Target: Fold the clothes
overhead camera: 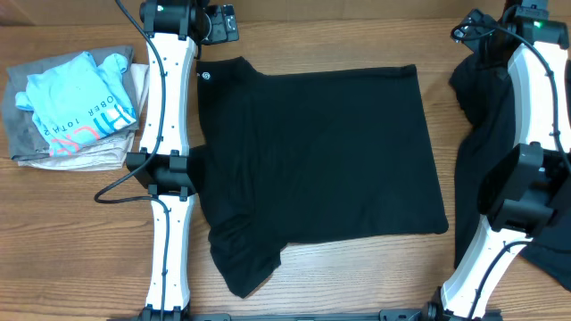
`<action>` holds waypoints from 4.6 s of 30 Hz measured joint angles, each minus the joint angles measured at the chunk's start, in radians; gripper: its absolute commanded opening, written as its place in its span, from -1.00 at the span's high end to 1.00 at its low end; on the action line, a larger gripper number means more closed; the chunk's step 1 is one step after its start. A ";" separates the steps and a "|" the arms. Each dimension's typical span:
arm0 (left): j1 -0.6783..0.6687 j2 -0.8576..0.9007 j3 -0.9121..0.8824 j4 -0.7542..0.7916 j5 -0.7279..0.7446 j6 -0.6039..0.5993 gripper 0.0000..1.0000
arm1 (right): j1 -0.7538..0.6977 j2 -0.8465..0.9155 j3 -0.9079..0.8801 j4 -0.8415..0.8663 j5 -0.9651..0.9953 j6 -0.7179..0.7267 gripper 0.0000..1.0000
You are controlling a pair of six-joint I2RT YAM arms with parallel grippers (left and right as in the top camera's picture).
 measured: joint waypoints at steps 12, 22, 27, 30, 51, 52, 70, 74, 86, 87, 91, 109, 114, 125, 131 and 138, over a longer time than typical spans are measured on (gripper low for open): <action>0.000 0.000 0.000 -0.002 0.001 0.000 -1.00 | 0.000 0.000 0.000 0.001 0.000 0.000 -1.00; 0.000 0.000 0.001 -0.323 0.052 0.031 -1.00 | 0.000 0.000 0.000 0.000 0.000 0.000 -1.00; -0.003 -0.036 0.000 -0.323 0.124 0.030 -1.00 | 0.000 0.000 0.000 0.001 0.000 0.000 -1.00; -0.013 -0.112 -0.003 -0.322 0.146 0.027 -1.00 | 0.000 0.000 0.000 0.000 0.000 0.000 -1.00; -0.082 -1.139 -1.292 -0.236 -0.065 -0.079 0.34 | 0.000 0.000 0.000 0.000 0.000 0.000 -1.00; -0.082 -1.139 -1.368 -0.193 -0.071 -0.083 0.72 | 0.000 0.000 0.000 0.000 0.000 -0.001 -1.00; 0.089 -1.087 -2.037 0.502 -0.014 -0.101 -0.25 | 0.000 0.000 0.000 0.000 0.000 -0.001 -1.00; 0.100 -1.030 -2.073 0.597 0.037 -0.100 -0.25 | 0.000 0.000 0.000 0.000 0.000 0.000 -1.00; 0.100 -0.903 -2.080 0.780 0.085 -0.069 0.21 | 0.000 0.000 0.000 0.000 0.000 0.000 -1.00; 0.100 -0.902 -2.080 0.782 0.087 -0.069 0.32 | 0.000 0.000 0.000 0.000 0.000 0.000 -1.00; 0.101 -0.896 -2.079 0.792 0.093 -0.043 0.43 | 0.000 0.000 0.000 0.000 0.000 -0.001 -1.00; 0.140 -0.879 -2.079 0.925 0.006 0.061 0.87 | 0.000 0.000 0.000 0.000 0.000 0.000 -1.00; 0.140 -0.877 -2.079 1.010 -0.043 0.095 0.86 | 0.000 0.000 0.000 0.000 0.000 0.000 -1.00; 0.145 -0.860 -2.080 1.100 -0.150 0.111 0.88 | 0.000 0.000 0.000 0.000 0.000 0.000 -1.00; 0.178 -0.854 -2.080 1.152 -0.178 0.111 0.83 | 0.000 0.000 0.000 0.000 0.000 0.000 -1.00; 0.193 -0.853 -2.079 1.183 -0.191 0.116 0.34 | 0.000 0.000 0.000 0.000 0.000 0.000 -1.00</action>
